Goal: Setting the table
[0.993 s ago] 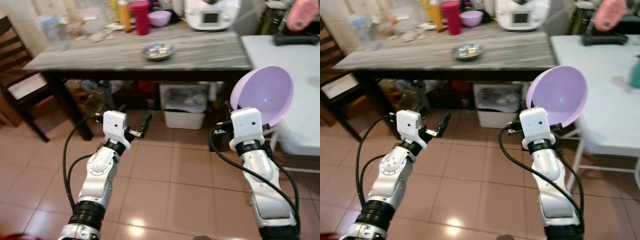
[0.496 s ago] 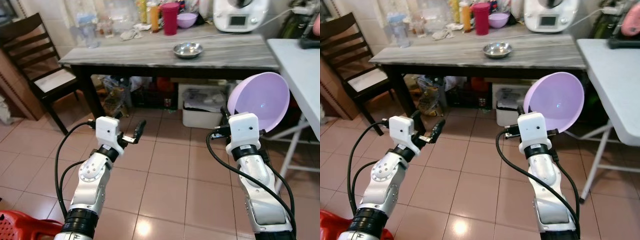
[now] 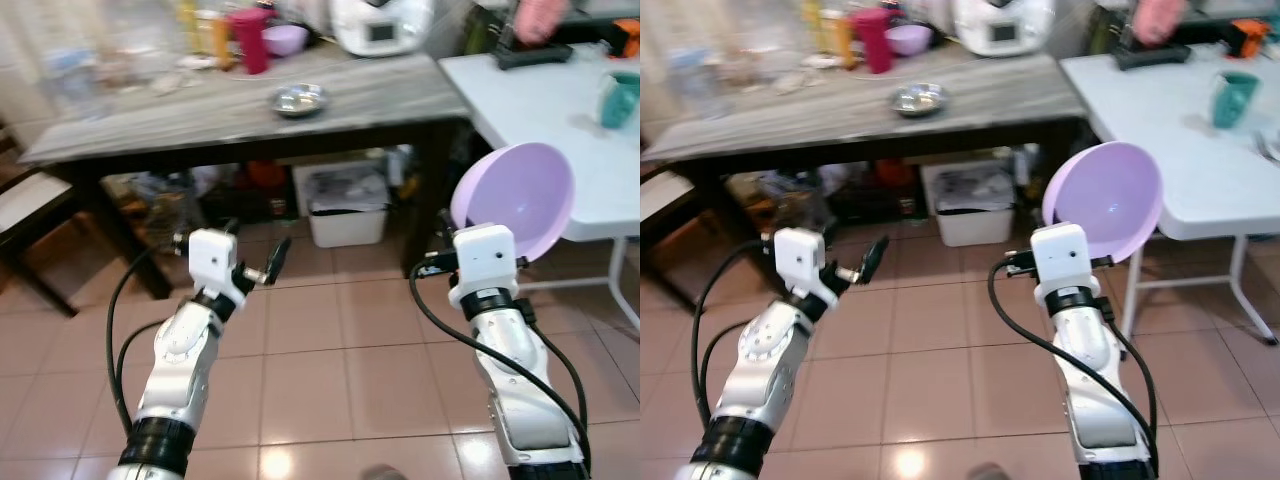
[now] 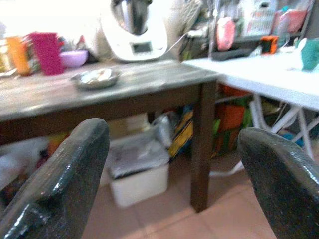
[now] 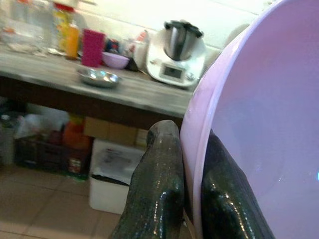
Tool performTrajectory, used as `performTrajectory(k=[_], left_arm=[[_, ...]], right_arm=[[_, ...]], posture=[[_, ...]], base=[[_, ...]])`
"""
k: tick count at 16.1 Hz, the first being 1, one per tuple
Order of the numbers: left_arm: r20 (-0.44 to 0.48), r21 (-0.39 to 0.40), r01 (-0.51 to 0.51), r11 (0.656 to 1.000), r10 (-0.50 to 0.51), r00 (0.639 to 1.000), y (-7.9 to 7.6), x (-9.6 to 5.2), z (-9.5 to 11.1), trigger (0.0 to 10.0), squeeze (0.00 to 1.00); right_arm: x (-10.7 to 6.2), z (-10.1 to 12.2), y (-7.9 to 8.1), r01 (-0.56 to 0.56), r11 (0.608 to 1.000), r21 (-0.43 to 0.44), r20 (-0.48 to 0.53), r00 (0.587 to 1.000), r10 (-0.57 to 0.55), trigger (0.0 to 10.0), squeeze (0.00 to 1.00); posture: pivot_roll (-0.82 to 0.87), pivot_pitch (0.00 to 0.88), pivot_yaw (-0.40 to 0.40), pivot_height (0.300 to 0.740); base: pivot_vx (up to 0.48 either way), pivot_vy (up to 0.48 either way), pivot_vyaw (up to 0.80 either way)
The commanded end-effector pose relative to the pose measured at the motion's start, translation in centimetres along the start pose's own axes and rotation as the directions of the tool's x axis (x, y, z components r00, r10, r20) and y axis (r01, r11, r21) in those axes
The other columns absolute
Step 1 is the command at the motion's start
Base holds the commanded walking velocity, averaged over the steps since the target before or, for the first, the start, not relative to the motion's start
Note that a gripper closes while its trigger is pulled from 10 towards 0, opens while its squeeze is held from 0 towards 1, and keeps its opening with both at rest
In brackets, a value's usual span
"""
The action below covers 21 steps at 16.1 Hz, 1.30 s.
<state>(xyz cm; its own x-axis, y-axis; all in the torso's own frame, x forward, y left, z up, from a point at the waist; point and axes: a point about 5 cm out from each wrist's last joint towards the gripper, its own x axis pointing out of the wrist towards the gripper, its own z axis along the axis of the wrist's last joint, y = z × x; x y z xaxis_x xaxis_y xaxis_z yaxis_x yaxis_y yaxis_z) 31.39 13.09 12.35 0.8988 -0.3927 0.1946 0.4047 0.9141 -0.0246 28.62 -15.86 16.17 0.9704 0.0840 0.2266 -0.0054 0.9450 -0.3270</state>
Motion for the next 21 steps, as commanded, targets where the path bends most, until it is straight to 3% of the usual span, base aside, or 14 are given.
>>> performTrajectory(k=[1, 11, 14, 17, 21], left_arm=[[-0.019, 0.008, -0.002, 1.000, 0.002, 1.000, 0.5, -0.5, -0.2, 10.0, 0.00], [-0.023, -0.001, 0.014, 1.000, -0.014, 1.000, -0.1, -0.6, -0.3, 10.0, 0.00], [-0.050, 0.019, -0.007, 1.000, 0.008, 0.999, 0.3, -2.6, -0.8, 10.0, 0.00], [-0.104, 0.096, -0.113, 0.989, 0.123, 0.987, 2.4, -6.2, -1.4, 10.0, 0.00], [-0.126, 0.166, -0.253, 0.953, 0.275, 0.953, 4.2, -8.8, -1.3, 10.0, 0.00]], right_arm=[[0.3, 0.7, 0.2, -0.002, 1.000, 0.005, 0.028, 1.000, 0.002, 10.0, 0.00], [0.1, 0.7, 0.1, 0.000, 1.000, 0.004, 0.030, 1.000, 0.000, 10.0, 0.00], [-0.5, 0.5, -0.3, 0.016, 1.000, 0.006, 0.021, 1.000, -0.016, 10.0, 0.00], [-2.0, 0.2, -0.9, 0.039, 0.999, 0.028, -0.004, 0.999, -0.039, 10.0, 0.00], [-3.7, -0.9, -0.2, 0.011, 0.998, 0.068, -0.069, 0.998, -0.006, 10.0, 0.00]], posture=[[-0.31, 0.055, 0.092, 0.740], [-0.31, 0.054, 0.094, 0.740], [-0.31, 0.054, 0.095, 0.740], [-0.30, 0.062, 0.086, 0.740], [-0.26, 0.076, 0.070, 0.740]], base=[[0.315, 0.000, 0.00], [0.315, 0.000, 0.00], [0.310, 0.000, 0.00], [0.301, 0.000, 0.00], [0.317, 0.000, 0.00]])
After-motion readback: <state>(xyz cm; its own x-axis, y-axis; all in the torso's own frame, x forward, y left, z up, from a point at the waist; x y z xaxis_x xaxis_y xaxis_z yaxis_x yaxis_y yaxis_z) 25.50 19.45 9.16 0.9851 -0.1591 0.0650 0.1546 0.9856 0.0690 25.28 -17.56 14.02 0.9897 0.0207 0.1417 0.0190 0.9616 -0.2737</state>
